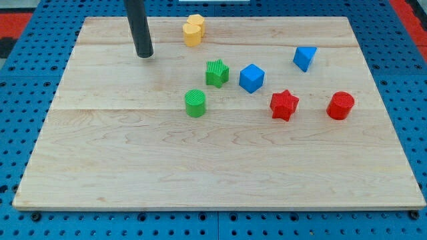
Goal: Point your arm bottom right to red star
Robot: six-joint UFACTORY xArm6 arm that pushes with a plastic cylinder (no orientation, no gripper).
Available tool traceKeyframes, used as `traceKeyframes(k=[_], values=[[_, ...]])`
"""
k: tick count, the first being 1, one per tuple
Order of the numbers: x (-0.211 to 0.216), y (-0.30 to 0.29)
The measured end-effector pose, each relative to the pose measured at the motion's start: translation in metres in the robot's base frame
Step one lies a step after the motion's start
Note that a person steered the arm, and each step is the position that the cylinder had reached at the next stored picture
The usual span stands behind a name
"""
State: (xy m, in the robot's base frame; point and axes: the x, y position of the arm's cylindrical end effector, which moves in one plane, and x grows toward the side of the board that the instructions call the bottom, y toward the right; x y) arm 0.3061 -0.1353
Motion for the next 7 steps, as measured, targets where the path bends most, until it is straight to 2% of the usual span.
traceKeyframes(k=[2,3,4,5,6,7], values=[[0.0,-0.003],[0.027,-0.001],[0.08,-0.007],[0.109,-0.066],[0.169,-0.063],[0.186,-0.065]])
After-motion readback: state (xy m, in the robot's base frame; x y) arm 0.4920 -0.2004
